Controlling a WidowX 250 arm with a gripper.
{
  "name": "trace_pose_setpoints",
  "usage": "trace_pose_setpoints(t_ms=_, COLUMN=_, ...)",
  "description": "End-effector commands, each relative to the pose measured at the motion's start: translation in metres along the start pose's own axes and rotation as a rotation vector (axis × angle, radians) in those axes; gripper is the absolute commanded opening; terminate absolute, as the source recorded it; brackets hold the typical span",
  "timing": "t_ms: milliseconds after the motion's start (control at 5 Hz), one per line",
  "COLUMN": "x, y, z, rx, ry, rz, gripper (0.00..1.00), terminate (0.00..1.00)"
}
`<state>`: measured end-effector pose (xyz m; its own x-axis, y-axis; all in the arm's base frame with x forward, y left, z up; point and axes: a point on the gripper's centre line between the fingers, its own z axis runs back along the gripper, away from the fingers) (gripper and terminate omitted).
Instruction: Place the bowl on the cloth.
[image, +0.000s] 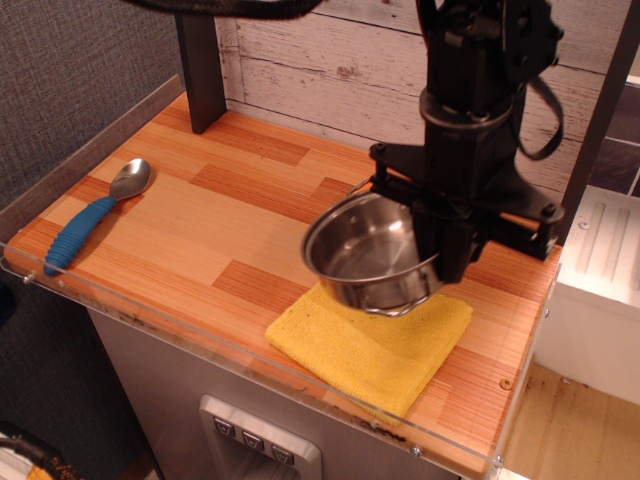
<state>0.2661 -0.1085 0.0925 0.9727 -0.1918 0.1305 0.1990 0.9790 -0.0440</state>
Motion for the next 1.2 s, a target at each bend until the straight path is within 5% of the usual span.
trace_pose_setpoints(t_ms=0, x=0.000, y=0.004, z=-0.010, rx=-0.021, ry=0.082, rz=-0.022, gripper=0.00, terminate=0.00)
trace_pose_setpoints(t_ms=800, x=-0.009, y=0.010, z=-0.017, rx=-0.012, ry=0.198, rz=0.013, gripper=0.00, terminate=0.00)
trace_pose_setpoints(t_ms=1000, x=-0.010, y=0.011, z=-0.015, rx=-0.015, ry=0.209, rz=0.027, gripper=1.00, terminate=0.00)
